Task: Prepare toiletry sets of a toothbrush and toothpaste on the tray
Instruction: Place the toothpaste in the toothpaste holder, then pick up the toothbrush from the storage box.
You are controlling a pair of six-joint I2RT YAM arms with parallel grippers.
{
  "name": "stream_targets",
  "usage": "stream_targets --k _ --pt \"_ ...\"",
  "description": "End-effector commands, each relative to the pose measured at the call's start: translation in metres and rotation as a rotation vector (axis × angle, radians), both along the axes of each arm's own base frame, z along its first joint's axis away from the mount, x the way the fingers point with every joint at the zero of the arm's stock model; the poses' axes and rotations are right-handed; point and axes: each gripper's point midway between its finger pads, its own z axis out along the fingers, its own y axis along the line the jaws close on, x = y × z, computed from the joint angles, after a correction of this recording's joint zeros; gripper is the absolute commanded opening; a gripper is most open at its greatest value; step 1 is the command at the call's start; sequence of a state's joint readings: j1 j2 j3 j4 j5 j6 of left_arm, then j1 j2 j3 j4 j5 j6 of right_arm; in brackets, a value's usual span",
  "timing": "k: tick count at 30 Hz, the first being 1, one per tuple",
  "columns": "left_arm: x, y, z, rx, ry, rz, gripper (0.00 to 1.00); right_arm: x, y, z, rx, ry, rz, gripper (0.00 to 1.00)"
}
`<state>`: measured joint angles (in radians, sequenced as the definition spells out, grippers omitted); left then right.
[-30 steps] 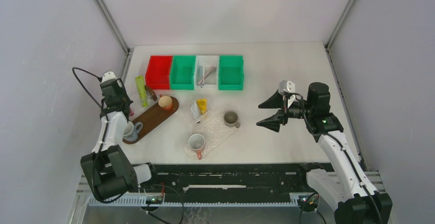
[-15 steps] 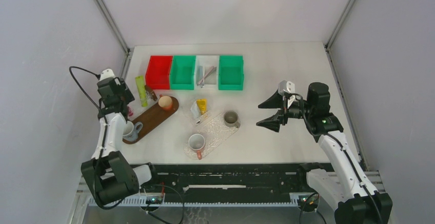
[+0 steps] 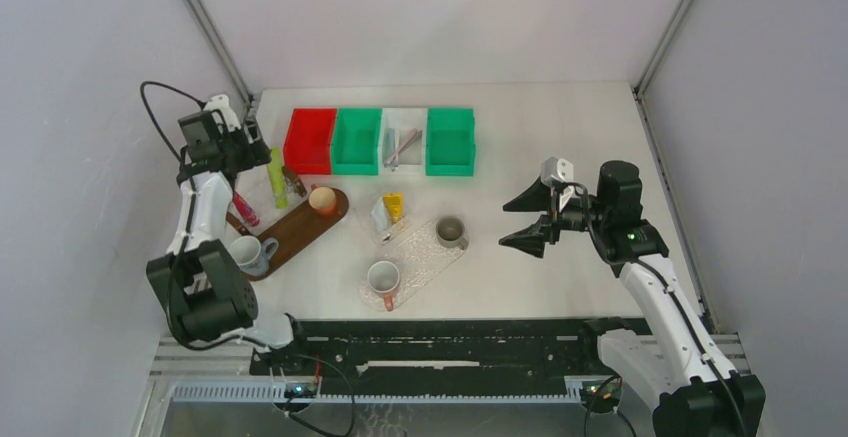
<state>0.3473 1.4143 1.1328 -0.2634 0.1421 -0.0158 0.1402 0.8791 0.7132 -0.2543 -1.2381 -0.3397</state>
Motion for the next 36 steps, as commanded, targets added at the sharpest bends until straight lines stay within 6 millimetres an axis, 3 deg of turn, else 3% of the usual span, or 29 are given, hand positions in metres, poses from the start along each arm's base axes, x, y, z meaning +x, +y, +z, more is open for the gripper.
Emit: stream_targets --k 1,7,12,16,23,31,36 --pt "0.014 -0.012 0.001 0.005 0.045 -0.172 0.78 0.002 0.001 0.007 -0.002 -0.041 0.005 0.82" --pt "0.030 -0.016 -0.017 -0.023 0.133 -0.272 0.74 0.003 0.001 0.006 -0.006 -0.035 0.003 0.82" --pt "0.034 -0.019 -0.032 -0.048 0.194 -0.324 0.64 0.004 0.000 0.005 -0.009 -0.035 -0.003 0.82" --pt "0.038 -0.024 -0.044 -0.097 0.238 -0.354 0.41 0.005 0.000 0.005 -0.009 -0.038 -0.005 0.82" --pt "0.043 -0.030 -0.045 -0.080 0.226 -0.395 0.02 0.006 -0.001 0.005 -0.011 -0.039 -0.012 0.82" --pt "0.032 -0.036 -0.005 0.064 -0.011 -0.406 0.00 0.006 -0.001 0.006 -0.012 -0.049 -0.014 0.82" --pt "0.023 -0.045 0.000 0.109 -0.136 -0.425 0.00 0.005 -0.002 0.007 -0.013 -0.054 -0.015 0.82"
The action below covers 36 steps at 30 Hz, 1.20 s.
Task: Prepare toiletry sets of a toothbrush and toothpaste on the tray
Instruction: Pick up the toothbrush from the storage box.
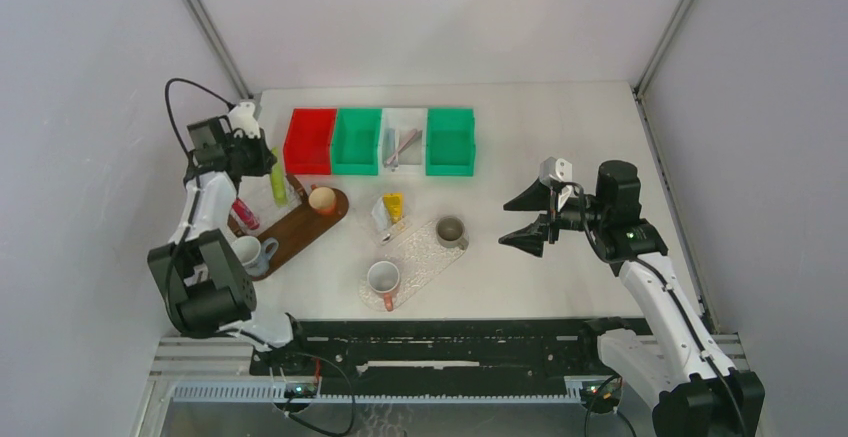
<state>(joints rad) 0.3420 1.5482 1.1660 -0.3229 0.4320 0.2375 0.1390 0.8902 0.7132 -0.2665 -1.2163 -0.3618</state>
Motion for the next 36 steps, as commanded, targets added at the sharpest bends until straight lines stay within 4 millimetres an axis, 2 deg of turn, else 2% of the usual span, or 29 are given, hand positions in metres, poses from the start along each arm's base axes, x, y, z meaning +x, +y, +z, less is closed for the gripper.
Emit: stream_targets --k 1,11,22,30,36 --pt "0.011 -0.007 0.040 0.066 -0.268 -0.053 0.00 0.000 -0.001 0.012 0.003 -0.054 0.002 0.82" --pt "0.003 -0.018 0.024 0.068 -0.375 -0.087 0.00 0.002 -0.002 0.011 -0.002 -0.057 -0.007 0.82" --pt "-0.008 -0.015 0.028 0.073 -0.489 -0.057 0.02 0.001 -0.002 0.011 -0.002 -0.062 -0.003 0.82" --pt "-0.019 -0.011 0.026 0.073 -0.474 -0.037 0.22 0.000 -0.002 0.011 -0.002 -0.068 -0.002 0.82" --pt "-0.023 -0.009 0.027 0.073 -0.464 -0.020 0.30 0.000 -0.003 0.012 -0.003 -0.071 -0.005 0.82"
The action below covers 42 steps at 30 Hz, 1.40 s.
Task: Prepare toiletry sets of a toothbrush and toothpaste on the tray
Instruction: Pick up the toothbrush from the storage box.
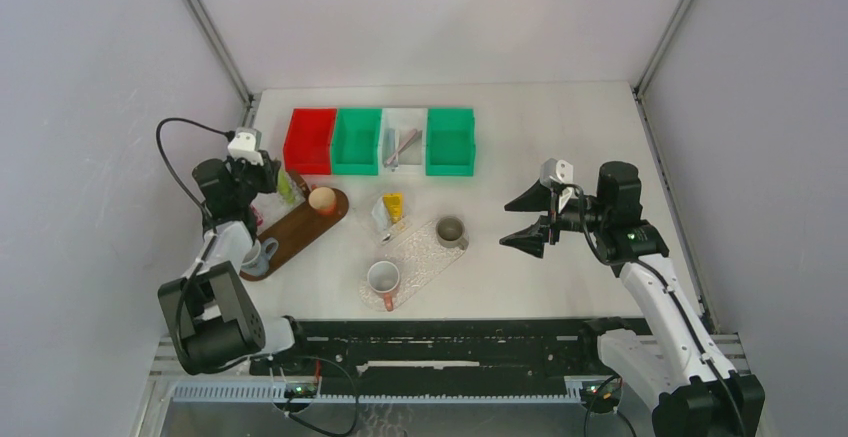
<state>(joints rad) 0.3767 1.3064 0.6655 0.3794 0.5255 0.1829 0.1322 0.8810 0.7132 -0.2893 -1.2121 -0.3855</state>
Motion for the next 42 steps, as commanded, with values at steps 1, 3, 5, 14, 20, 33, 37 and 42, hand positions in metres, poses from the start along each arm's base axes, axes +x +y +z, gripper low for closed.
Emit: stream_targets --k 1,3,5,14,20,33,37,42 --pt "-0.005 0.002 0.015 0.006 -0.046 0.011 0.32 0.001 -0.001 0.013 0.005 -0.064 0.002 0.82" --pt "-0.006 0.003 0.024 0.005 -0.063 0.029 0.37 0.001 -0.001 0.013 0.005 -0.063 0.002 0.82" --pt "-0.008 0.007 0.036 0.000 -0.083 0.063 0.44 0.001 -0.001 0.013 0.004 -0.064 0.000 0.82" --pt "-0.028 0.011 0.098 -0.111 -0.151 0.193 0.69 0.000 -0.001 0.013 0.003 -0.069 0.006 0.82" --pt "-0.042 -0.007 0.130 -0.249 -0.217 0.166 0.81 0.001 -0.002 0.012 0.001 -0.071 0.001 0.82" --pt "-0.041 -0.048 0.168 -0.443 -0.207 0.024 0.88 0.003 -0.005 0.012 -0.002 -0.078 -0.012 0.82" --pt "-0.036 -0.069 0.171 -0.411 -0.163 -0.004 0.89 0.003 -0.005 0.012 -0.003 -0.077 -0.013 0.82" --pt "-0.026 -0.098 0.168 -0.378 -0.096 -0.032 0.87 0.003 -0.006 0.012 -0.003 -0.079 -0.017 0.82"
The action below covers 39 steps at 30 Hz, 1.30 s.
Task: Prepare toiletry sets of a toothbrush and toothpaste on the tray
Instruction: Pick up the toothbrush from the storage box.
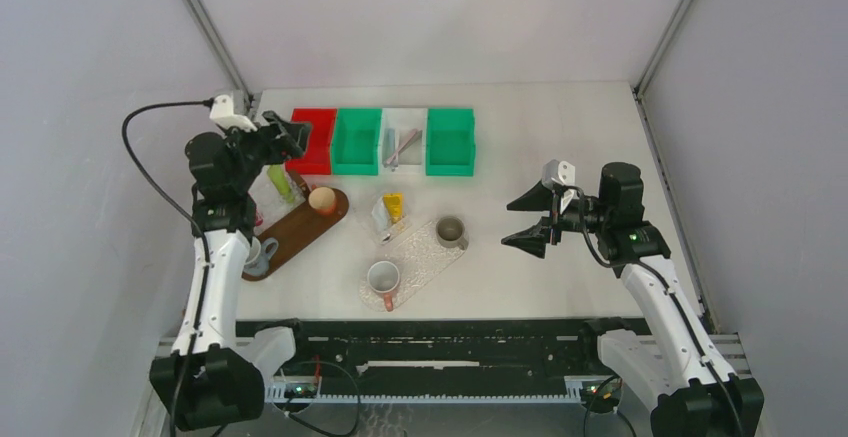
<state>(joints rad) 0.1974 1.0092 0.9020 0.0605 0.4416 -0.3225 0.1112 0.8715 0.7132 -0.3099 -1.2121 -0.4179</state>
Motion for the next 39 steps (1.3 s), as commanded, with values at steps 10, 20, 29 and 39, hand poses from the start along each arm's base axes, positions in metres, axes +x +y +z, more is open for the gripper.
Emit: stream_targets --k 10,20,29,39 --pt "0.039 -0.078 -0.013 0.151 0.182 -0.074 0.86 0.001 -0.002 0.013 0.004 -0.062 -0.003 0.82" --pt "0.090 -0.146 -0.080 0.425 0.426 -0.114 0.82 0.002 -0.002 0.014 0.002 -0.070 -0.007 0.82" --pt "0.132 -0.173 -0.138 0.558 0.618 -0.192 0.60 0.003 -0.002 0.014 -0.004 -0.071 -0.012 0.82" --pt "0.157 -0.187 -0.192 0.584 0.725 -0.229 0.50 0.004 0.000 0.011 -0.019 -0.069 -0.008 0.82"
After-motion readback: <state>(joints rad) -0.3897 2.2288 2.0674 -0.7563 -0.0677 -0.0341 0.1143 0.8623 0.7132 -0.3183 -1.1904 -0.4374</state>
